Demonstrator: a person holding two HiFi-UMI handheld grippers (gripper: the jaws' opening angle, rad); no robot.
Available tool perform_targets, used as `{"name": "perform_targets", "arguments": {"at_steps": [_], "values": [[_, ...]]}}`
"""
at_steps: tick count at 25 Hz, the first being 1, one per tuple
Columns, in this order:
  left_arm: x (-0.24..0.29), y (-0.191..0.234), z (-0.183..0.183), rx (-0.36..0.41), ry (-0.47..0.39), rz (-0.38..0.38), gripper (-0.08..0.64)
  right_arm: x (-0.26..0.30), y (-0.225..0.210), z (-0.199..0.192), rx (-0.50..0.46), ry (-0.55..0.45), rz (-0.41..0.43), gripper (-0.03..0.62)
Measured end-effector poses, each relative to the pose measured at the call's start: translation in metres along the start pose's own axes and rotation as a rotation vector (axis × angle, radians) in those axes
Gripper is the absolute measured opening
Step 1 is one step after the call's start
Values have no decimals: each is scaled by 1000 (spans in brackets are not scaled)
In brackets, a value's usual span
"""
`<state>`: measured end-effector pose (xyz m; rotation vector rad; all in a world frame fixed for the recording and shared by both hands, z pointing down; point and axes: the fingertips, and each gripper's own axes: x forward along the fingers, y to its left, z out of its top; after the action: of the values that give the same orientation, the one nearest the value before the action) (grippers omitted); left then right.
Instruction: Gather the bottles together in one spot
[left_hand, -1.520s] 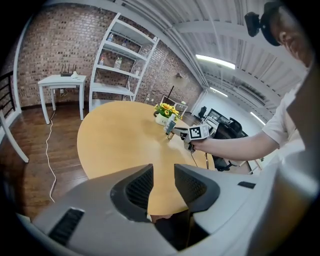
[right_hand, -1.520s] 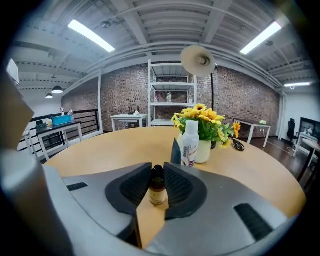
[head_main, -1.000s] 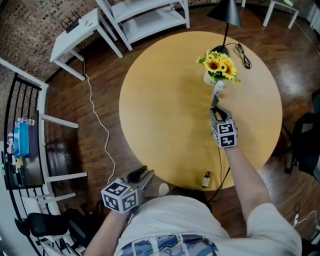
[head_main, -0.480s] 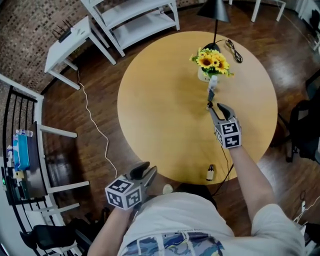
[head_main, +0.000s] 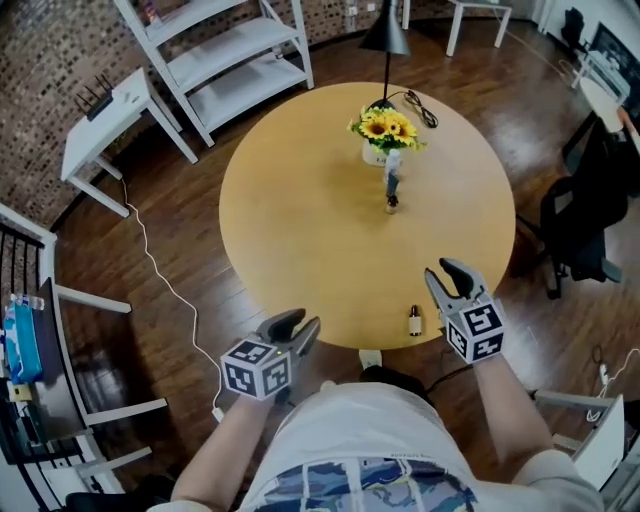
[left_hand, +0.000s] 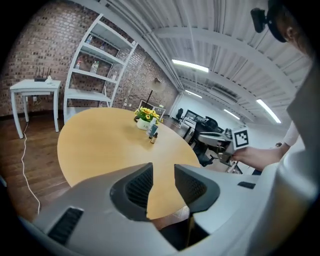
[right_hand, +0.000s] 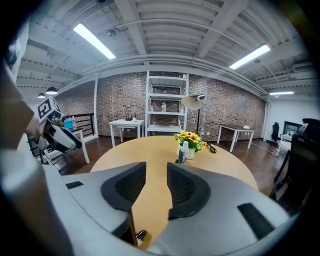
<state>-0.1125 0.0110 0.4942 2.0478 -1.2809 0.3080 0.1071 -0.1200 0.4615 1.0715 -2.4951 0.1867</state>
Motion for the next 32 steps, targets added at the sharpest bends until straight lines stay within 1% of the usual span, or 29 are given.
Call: {"name": "perform_targets", "arguments": {"at_steps": [2, 5, 7, 8, 9, 10, 13, 15, 20, 22, 24, 28, 32], "values": [[-11, 1, -2, -3, -21, -8, 140, -37, 26, -2, 14, -3, -23, 158], [-31, -3, -4, 1, -91, -31, 140, -84, 67, -12, 20, 14, -48, 158], [-45, -5, -5, 6, -137, -53, 130, -106, 92, -22, 25, 26, -55, 158], [-52, -4, -7, 6, -149, -55, 130, -115, 104, -26, 27, 31, -60, 158], [-58, -1, -11, 11, -149, -45, 109, -122, 114, -29, 29, 36, -66, 158], [-63, 1, -17, 26, -138, -26, 59, -128, 123, -31, 35, 40, -74, 158], [-75, 2, -39, 104, -73, 14, 60, -142, 141, -37, 60, 44, -91, 158], [-80, -3, -48, 129, -41, 9, 60, -147, 145, -37, 57, 34, -102, 158], [-94, -18, -61, 95, -13, -44, 63, -153, 160, -34, 53, 33, -109, 158], [-99, -25, -65, 115, -7, -69, 94, -154, 165, -36, 53, 39, -107, 158], [-100, -27, -68, 135, -1, -83, 97, -153, 170, -40, 53, 48, -103, 158], [-97, -27, -78, 111, 17, -121, 97, -149, 172, -52, 56, 89, -100, 158], [-89, -28, -84, 106, 35, -139, 97, -141, 159, -79, 65, 168, -107, 158]]}}
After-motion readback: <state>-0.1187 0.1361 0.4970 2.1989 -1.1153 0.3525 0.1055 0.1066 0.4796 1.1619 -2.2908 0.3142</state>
